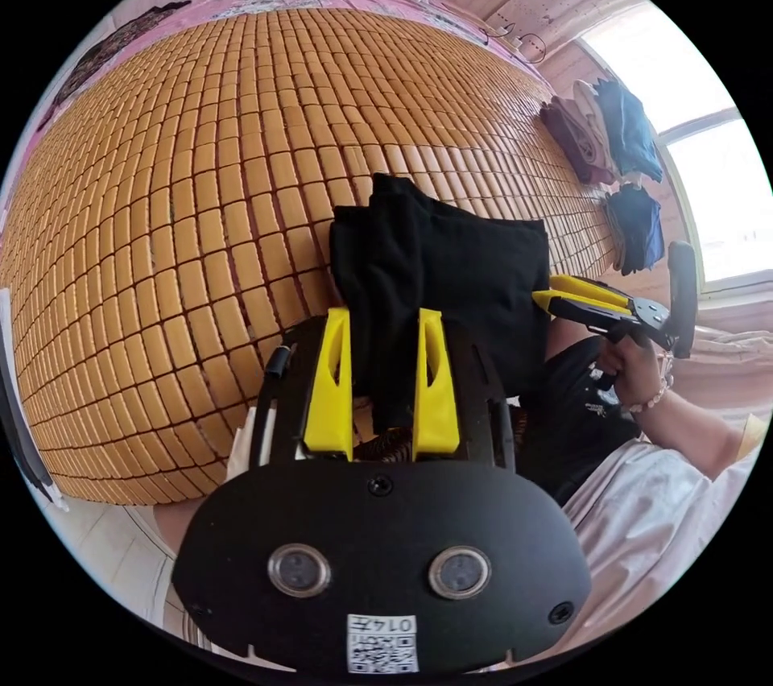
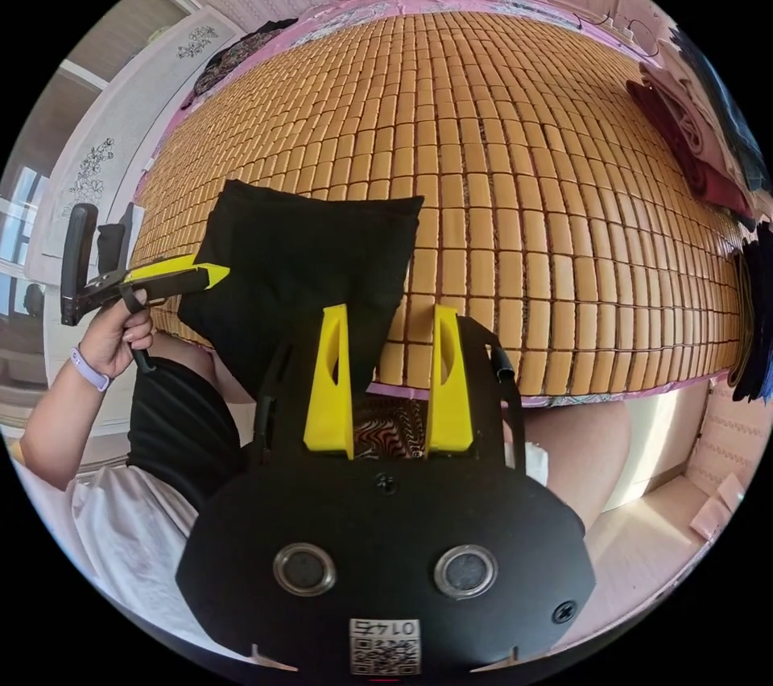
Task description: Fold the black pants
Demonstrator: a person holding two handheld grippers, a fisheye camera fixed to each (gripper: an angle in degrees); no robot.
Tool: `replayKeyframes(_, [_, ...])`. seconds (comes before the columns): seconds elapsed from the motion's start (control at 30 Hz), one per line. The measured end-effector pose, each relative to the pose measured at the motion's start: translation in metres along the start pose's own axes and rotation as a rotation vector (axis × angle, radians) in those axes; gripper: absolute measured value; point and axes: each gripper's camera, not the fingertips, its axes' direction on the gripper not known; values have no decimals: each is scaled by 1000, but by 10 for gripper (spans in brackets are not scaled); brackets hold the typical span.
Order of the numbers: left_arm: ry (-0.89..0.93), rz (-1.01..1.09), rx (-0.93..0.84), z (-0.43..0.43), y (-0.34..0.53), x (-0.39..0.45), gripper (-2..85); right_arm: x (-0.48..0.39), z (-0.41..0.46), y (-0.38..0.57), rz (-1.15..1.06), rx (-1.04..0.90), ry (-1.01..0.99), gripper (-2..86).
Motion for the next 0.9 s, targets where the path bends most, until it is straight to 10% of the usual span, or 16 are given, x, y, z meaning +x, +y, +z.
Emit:
replayKeyframes(0.5, [98, -123, 128, -26, 85, -50, 73, -42, -25, 7, -178, -21, -90, 43])
replayKeyframes(0.9, [-27, -767, 936, -154, 316, -152, 69, -326, -116, -26, -1257, 145, -289, 27])
